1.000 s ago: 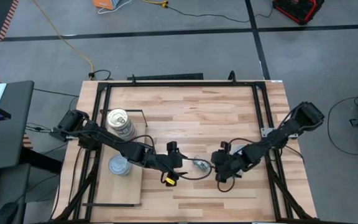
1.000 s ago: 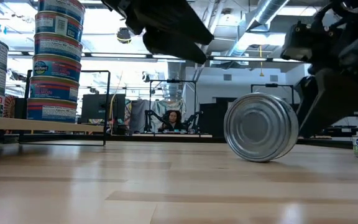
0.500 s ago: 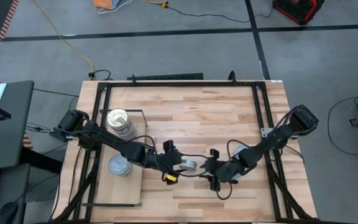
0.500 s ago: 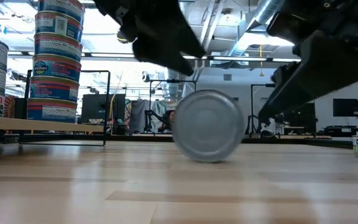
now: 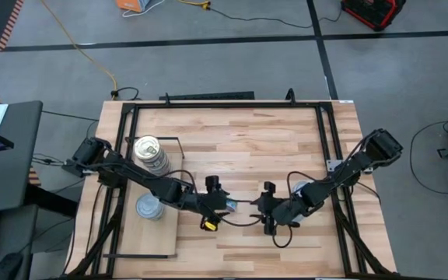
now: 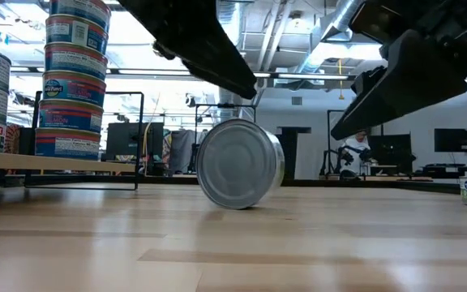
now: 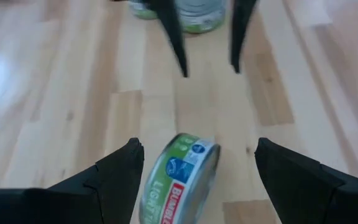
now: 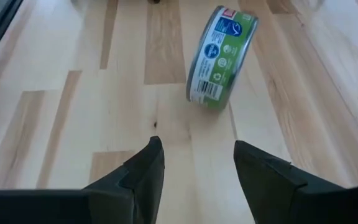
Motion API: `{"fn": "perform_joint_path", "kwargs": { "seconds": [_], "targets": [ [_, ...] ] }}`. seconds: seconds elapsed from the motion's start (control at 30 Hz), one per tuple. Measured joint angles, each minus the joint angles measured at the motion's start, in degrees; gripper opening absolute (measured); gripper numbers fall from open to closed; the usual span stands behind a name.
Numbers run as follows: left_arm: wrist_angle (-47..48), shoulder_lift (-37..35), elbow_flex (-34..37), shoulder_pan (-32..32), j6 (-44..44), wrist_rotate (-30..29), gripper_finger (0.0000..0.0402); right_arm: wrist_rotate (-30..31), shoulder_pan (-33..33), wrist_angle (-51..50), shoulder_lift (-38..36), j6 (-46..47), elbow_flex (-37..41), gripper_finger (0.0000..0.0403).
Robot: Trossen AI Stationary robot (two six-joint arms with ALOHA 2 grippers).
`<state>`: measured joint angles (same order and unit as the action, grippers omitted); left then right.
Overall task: Stack canned seafood by type on shelf
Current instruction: Stack the top green and white tuna can on the green and white tuna can on the shelf
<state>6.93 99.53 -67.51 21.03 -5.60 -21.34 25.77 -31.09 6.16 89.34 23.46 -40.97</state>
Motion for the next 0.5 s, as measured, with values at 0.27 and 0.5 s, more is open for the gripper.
{"fn": "perform_joint_path", "kwargs": {
  "seconds": [0.27,0.5],
  "targets": [
    [4.4,0.0,-2.2,-4.2,5.7,8.9,0.0295,0.0,-0.8,0.2,0.0,0.0,0.0,0.0221],
    [5.0,0.0,-3.1,-4.3,7.7,9.0,0.0295,1.3,-0.7,0.2,0.0,0.0,0.0,0.0221]
  ]
}}
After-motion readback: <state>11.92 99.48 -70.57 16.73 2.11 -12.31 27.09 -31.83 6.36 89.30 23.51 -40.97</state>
